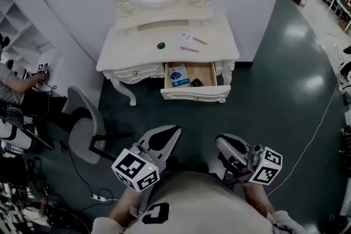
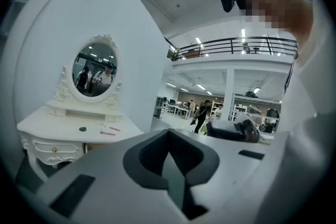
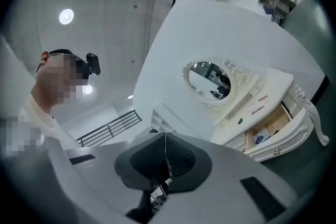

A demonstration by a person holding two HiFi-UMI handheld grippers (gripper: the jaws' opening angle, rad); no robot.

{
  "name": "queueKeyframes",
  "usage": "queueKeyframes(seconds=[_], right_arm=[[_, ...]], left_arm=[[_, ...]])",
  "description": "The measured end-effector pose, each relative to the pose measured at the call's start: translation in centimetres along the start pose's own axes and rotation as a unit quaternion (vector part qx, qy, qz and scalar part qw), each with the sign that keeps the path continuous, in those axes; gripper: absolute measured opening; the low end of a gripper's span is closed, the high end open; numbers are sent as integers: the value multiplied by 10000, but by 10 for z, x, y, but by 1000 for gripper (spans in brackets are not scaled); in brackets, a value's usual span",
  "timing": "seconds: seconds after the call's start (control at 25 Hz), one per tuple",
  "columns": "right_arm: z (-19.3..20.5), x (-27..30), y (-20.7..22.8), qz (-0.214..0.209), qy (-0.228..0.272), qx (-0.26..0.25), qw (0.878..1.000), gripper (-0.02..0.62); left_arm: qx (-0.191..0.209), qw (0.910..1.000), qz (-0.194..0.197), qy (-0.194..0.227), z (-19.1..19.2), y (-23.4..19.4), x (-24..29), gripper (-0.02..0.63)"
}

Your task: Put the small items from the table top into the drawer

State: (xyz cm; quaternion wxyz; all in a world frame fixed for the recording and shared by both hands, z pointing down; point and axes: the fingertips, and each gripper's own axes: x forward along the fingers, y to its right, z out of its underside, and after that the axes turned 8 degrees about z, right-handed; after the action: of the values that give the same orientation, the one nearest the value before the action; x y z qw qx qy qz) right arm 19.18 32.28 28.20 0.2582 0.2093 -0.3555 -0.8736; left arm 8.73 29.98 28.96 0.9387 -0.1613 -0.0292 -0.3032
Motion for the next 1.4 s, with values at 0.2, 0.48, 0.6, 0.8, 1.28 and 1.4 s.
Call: queueKeyframes(seconds=[0.2, 0.48, 0.6, 0.8, 1.28, 1.4], right_arm=[[8, 9, 0, -208, -496, -289, 9981, 28], [11, 36, 19, -33, -742, -645, 9952, 28], [9, 61, 29, 79, -736, -658, 9951, 29], [10, 121, 35, 153, -964, -748, 9924, 29], [15, 237, 72, 578, -1279, -838, 9866, 29], [13, 253, 80, 787, -1283, -989, 9836, 29]], left_arm=[[-66, 9999, -113, -41, 1, -10, 7, 57], [64, 9997, 220, 29, -7, -35, 19, 57], [95, 9994, 324, -17, -10, -59, 21, 57], [-1, 9994, 338, -70, -25, -106, 6, 57], [-146, 9995, 271, 74, -50, -216, -24, 57], [-145, 9993, 347, 64, -51, -236, -27, 57]])
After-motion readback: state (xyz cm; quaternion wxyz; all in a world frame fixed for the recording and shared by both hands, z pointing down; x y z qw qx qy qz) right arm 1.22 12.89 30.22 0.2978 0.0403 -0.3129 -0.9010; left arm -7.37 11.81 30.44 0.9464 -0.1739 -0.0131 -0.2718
